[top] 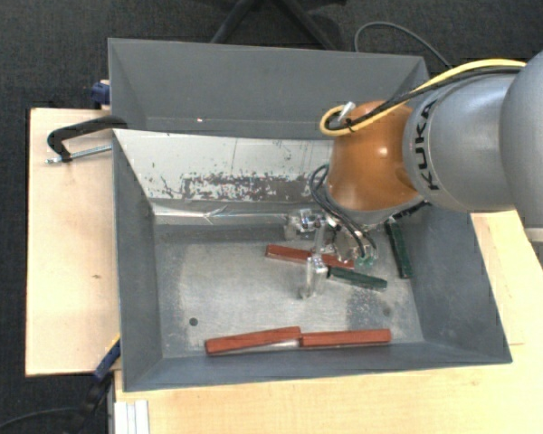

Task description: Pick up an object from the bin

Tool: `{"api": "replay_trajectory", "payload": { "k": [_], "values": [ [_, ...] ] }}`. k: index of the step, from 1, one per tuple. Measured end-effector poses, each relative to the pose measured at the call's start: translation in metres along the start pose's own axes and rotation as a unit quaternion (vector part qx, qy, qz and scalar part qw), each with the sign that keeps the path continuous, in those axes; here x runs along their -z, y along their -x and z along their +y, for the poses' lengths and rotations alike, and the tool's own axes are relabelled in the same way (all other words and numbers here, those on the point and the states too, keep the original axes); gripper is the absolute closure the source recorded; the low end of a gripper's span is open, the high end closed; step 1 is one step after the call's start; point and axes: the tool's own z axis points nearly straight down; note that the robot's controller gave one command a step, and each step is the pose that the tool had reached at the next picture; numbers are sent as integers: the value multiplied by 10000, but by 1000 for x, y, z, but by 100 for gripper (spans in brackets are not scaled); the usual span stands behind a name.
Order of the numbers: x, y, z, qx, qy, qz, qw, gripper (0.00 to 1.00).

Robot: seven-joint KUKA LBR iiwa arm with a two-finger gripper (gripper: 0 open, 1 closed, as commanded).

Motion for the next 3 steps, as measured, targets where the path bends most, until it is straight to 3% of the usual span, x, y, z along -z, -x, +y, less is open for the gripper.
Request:
{"api": "replay_trajectory", "payload": {
  "k": [1, 2, 3],
  "values": [
    [4, 1, 3, 17, 11, -25, 10000, 100],
    [3, -20, 23, 1000, 7, -15, 9950, 100],
    [125, 8, 71, 877, 10, -89, 9961, 100]
  ]
}}
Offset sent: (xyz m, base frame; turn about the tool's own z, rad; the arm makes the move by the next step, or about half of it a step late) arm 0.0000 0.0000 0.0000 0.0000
